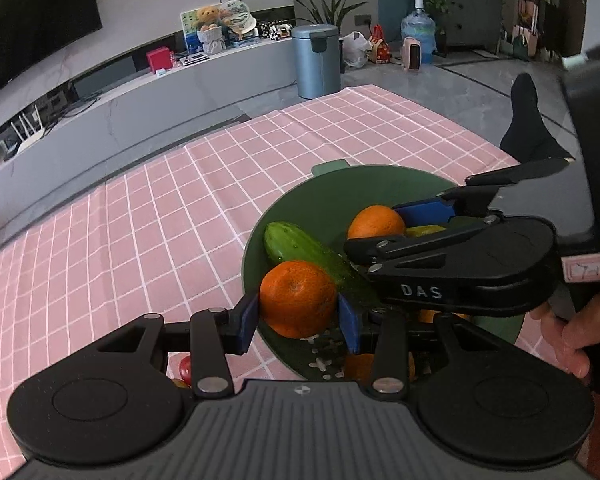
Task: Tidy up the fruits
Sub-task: 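Open both grippers to drop the oranges into the green colander, then move both grippers to the small brown fruits on the tablecloth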
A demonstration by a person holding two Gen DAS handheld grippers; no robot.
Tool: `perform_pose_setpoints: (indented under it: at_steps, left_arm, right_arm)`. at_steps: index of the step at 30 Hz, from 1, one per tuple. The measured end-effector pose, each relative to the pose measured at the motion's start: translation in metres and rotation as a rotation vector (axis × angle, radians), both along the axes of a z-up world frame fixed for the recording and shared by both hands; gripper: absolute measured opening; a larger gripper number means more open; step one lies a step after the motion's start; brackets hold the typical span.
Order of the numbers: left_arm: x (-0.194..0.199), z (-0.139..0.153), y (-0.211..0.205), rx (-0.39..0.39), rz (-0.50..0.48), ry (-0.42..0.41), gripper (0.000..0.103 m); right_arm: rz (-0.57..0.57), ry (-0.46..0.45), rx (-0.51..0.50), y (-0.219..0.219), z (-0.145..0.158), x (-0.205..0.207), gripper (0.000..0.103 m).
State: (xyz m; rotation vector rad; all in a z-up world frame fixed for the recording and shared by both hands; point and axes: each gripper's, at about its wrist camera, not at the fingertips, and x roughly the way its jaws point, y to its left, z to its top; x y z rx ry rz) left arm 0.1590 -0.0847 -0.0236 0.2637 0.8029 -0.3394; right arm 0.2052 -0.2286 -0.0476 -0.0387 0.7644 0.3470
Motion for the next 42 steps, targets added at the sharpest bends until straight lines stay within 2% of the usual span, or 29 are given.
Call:
perform_pose_setpoints:
  at_steps: [8,11,13,15,18,21,29,33,34,35,42]
  left_arm:
    - [-0.002,0.000,-0.002,0.014,-0.003,-0.014,0.053]
    - [-0.003,0.002,-0.002,0.004,-0.016,-0.009,0.062]
    - [-0.003,0.002,-0.002,0.009,-0.013,-0.012,0.063]
    - [-0.005,0.004,-0.001,0.009,-0.009,-0.020,0.066]
    - [-0.012,0.011,0.005,-0.027,-0.003,-0.038,0.068]
    - [-0.020,0.021,0.014,-0.066,0.029,-0.050,0.068]
    - [-0.047,0.043,0.054,-0.141,0.123,-0.083,0.069]
    - [-0.054,0.048,0.079,-0.177,0.169,-0.077,0.070]
    - [-0.056,0.049,0.085,-0.182,0.183,-0.079,0.070]
    - [-0.058,0.049,0.091,-0.188,0.201,-0.080,0.070]
    - [-0.064,0.042,0.128,-0.253,0.284,-0.046,0.068]
  right_arm:
    - [-0.003,-0.006,0.001,0.002,-0.002,-0.001,0.044]
    - [-0.003,-0.017,-0.002,0.002,-0.001,-0.004,0.044]
    - [0.000,-0.033,-0.001,0.002,0.002,-0.007,0.046]
    - [-0.007,-0.053,-0.006,0.002,0.006,-0.009,0.055]
    - [-0.019,-0.073,0.007,-0.002,0.013,-0.013,0.057]
    - [-0.044,-0.104,0.013,-0.005,0.023,-0.023,0.067]
    - [-0.060,-0.195,0.015,0.001,0.051,-0.062,0.079]
    - [-0.063,-0.229,0.020,0.015,0.060,-0.085,0.080]
    - [-0.060,-0.241,0.023,0.019,0.062,-0.091,0.083]
    - [-0.054,-0.251,0.028,0.023,0.063,-0.097,0.090]
    - [-0.014,-0.219,0.022,0.062,0.058,-0.127,0.091]
